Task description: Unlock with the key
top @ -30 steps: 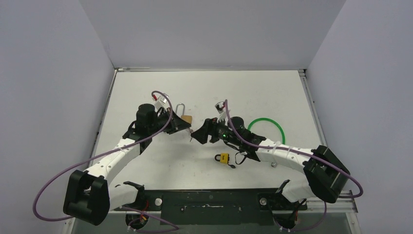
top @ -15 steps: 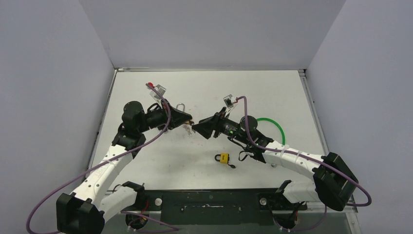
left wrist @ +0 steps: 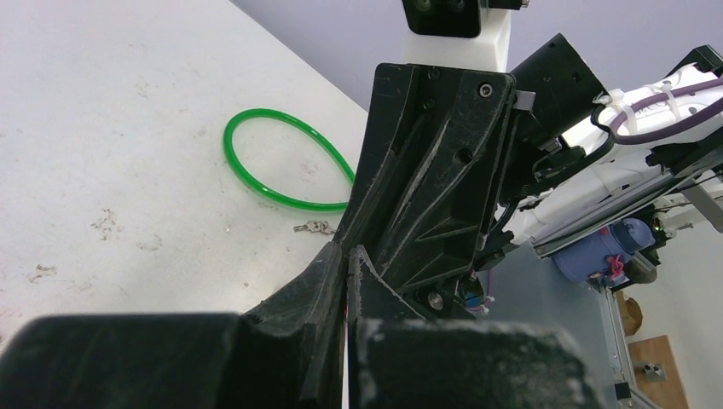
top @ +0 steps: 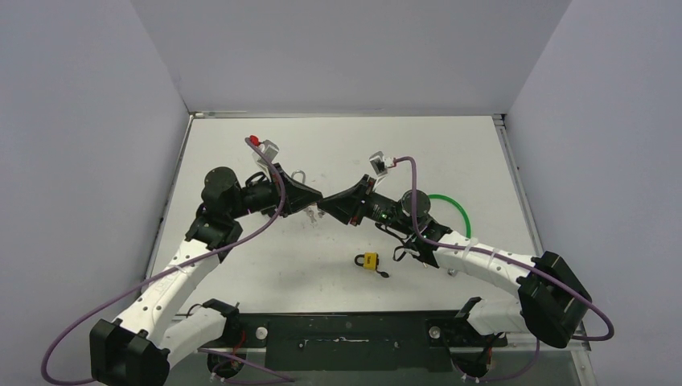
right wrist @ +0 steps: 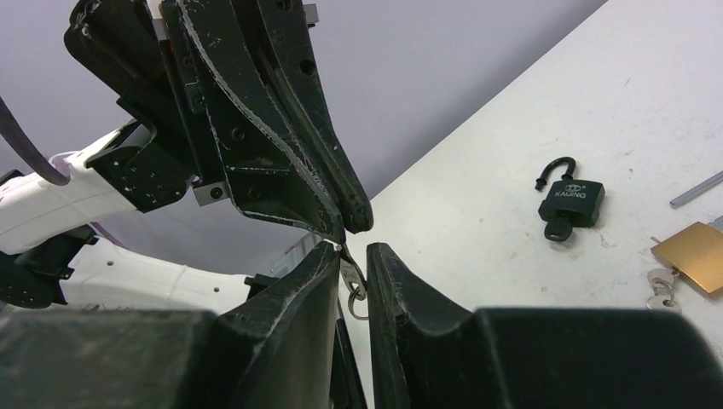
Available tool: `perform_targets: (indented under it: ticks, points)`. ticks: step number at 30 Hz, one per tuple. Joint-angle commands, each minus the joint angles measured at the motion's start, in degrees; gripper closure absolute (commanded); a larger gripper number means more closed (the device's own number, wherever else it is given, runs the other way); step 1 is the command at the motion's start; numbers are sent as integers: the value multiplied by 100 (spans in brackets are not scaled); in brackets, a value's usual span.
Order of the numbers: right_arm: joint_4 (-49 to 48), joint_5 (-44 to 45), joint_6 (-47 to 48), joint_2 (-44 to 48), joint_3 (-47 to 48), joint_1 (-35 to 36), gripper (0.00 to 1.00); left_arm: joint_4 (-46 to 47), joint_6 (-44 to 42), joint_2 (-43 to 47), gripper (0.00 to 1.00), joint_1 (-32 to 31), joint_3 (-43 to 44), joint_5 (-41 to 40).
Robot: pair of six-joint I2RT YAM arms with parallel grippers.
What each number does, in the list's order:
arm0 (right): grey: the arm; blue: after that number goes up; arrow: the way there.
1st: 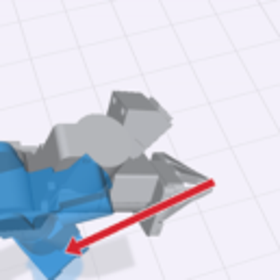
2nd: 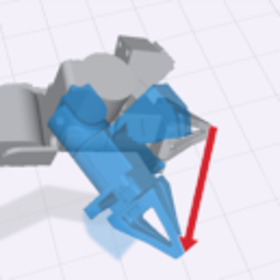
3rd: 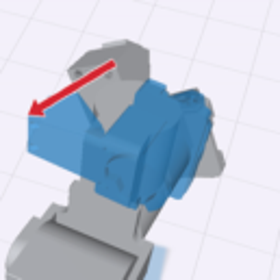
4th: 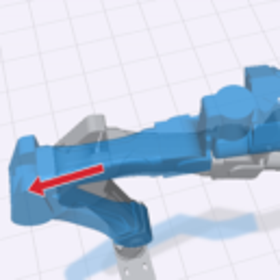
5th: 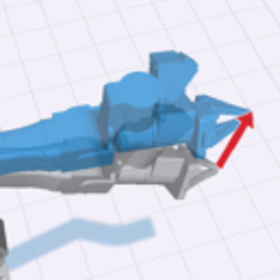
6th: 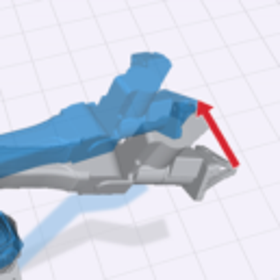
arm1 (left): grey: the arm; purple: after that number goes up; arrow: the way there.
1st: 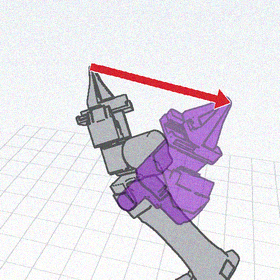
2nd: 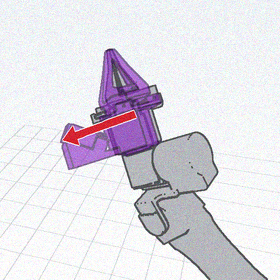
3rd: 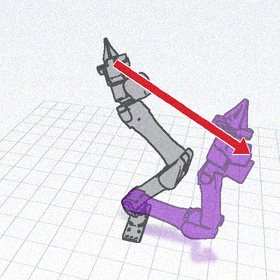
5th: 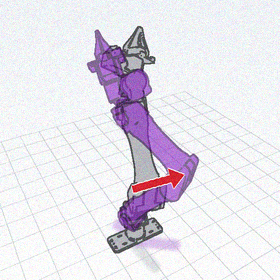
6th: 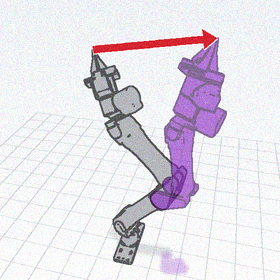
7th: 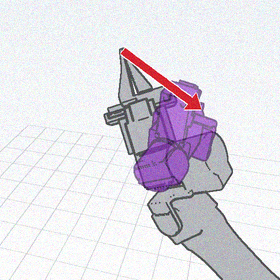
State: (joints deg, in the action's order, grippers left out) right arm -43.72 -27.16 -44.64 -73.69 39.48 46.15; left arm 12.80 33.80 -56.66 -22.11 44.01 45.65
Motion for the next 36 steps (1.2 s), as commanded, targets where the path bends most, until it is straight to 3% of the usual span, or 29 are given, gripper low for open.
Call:
perform_targets:
  ticks: [1, 10, 18, 24, 26, 28, 30, 33, 36]
  points:
    - [-522, -220, 4, 79, 126, 30, 79, 389, -6, 139, 100, -63, 300, 105]
    - [-665, -296, -44, 118, -25, 26, 79, 436, 99, 169, 100, -66, 318, 96]
    - [-822, -325, -135, 135, -201, -7, 72, 553, 235, 217, 100, -66, 309, 94]
    - [-1005, -290, -231, 213, -307, -63, 89, 557, 234, 200, 100, -66, 280, 114]
    - [-1043, -324, -237, 219, -303, -71, 84, 554, 240, 195, 100, -70, 271, 118]
    - [-1049, -336, -228, 222, -292, -71, 66, 559, 249, 194, 100, -66, 254, 120]
    - [-1058, -312, -245, 230, -307, -71, 60, 565, 247, 191, 100, -66, 249, 120]
    - [-1088, -280, -267, 258, -326, -84, 61, 558, 249, 192, 100, -66, 240, 127]
    - [-1111, -264, -281, 268, -330, -97, 71, 557, 242, 191, 100, -66, 235, 137]
